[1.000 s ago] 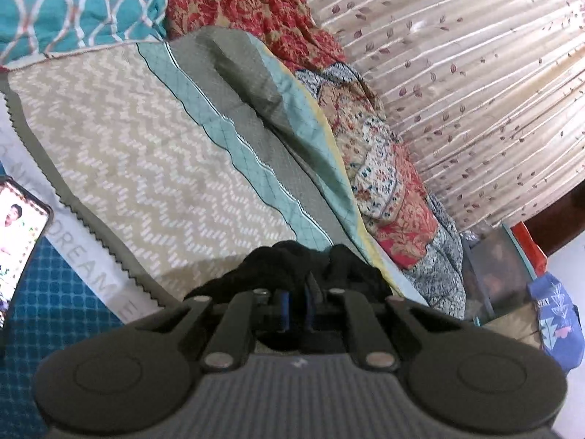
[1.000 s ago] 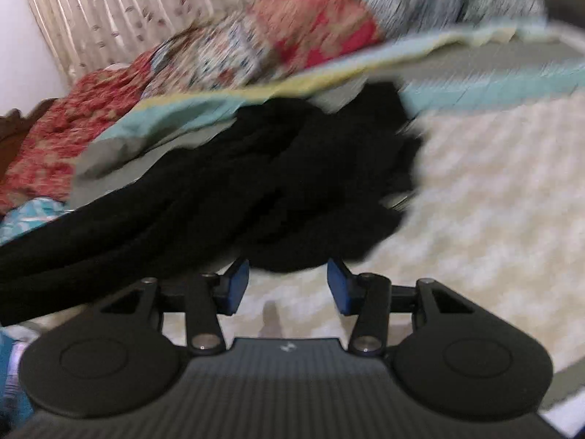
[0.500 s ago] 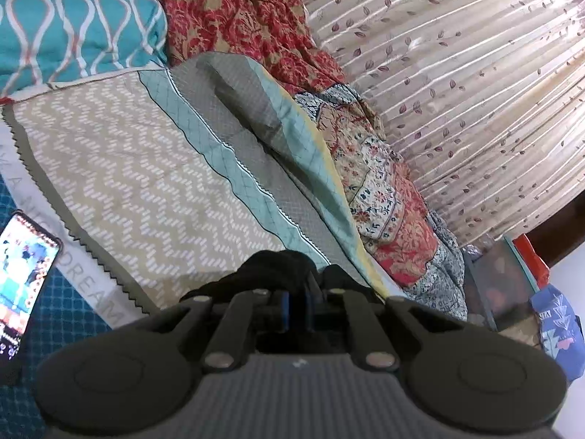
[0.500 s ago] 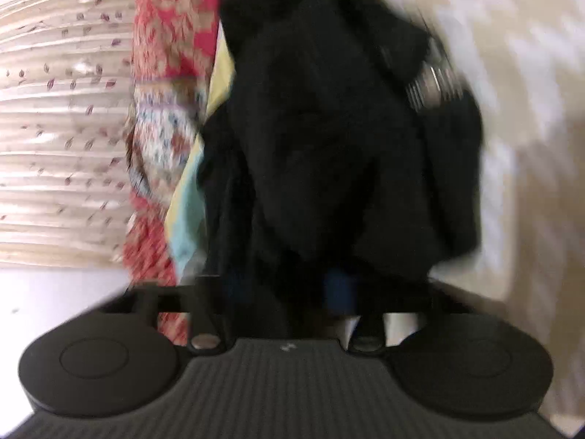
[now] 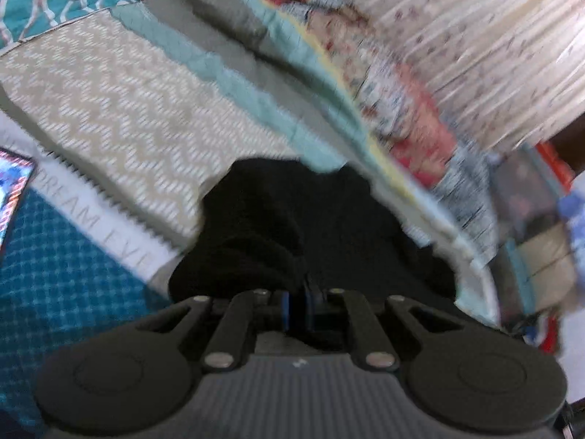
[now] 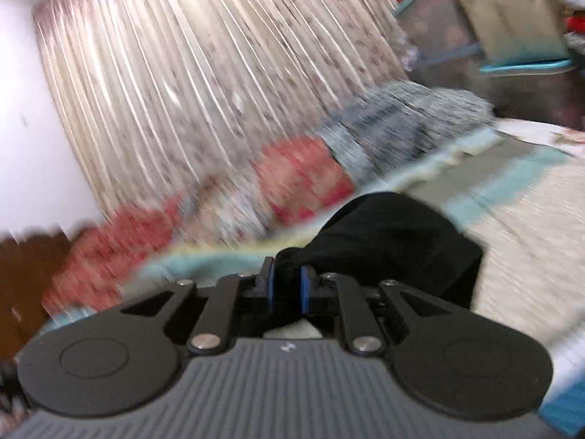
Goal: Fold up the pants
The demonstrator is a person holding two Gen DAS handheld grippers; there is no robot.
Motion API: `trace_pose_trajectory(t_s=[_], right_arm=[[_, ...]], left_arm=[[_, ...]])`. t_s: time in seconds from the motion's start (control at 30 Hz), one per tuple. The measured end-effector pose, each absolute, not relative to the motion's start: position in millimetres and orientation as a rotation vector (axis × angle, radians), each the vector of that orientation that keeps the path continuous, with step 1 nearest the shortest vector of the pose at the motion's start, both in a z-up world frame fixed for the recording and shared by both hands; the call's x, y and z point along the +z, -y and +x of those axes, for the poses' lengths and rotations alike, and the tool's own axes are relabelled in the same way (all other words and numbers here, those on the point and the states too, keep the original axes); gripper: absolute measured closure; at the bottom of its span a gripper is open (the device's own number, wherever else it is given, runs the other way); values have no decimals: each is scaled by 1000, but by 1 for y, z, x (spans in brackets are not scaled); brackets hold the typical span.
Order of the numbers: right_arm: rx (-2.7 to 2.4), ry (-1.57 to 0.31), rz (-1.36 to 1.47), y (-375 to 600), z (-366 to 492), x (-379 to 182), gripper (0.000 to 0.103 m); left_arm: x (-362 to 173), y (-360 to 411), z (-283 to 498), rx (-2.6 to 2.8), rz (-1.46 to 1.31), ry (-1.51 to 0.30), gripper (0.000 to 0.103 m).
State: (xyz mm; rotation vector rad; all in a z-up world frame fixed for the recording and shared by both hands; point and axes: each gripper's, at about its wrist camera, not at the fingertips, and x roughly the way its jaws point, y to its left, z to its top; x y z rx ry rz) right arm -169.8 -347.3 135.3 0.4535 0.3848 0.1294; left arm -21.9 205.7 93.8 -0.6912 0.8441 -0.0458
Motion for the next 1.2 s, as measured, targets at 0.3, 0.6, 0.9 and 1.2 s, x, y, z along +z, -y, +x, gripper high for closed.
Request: trace_pose_trajectory(t_s=[0.3, 0.6, 0.9, 1.2], right_arm=[[-51, -696, 706, 369, -202, 58, 59], [-290, -560, 884, 433, -254, 36, 55], [-266, -660, 744, 428, -181, 15, 50], [-218, -474, 357, 441, -141, 126, 78]], left_arm=[[62, -217, -54, 92, -665, -953, 66], [34, -213, -57, 16, -894, -1022, 44], [8, -200, -26, 27, -1032, -1068, 92], [44, -204, -30, 67, -1003, -981, 94]])
